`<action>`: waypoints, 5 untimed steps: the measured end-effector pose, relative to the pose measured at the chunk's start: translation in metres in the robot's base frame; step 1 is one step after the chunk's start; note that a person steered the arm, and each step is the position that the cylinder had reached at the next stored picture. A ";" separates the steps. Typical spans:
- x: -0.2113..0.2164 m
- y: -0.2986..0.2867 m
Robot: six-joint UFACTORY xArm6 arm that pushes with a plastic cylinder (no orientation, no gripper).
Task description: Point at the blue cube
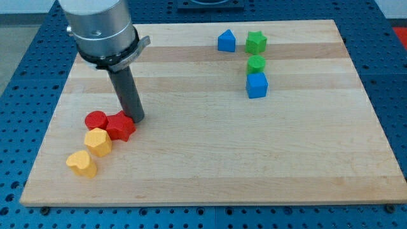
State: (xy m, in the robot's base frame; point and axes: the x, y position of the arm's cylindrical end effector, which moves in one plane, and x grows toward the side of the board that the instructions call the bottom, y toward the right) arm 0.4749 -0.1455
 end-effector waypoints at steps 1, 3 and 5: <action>0.006 0.000; -0.003 0.079; -0.009 0.207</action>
State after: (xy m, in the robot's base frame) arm 0.4661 0.0610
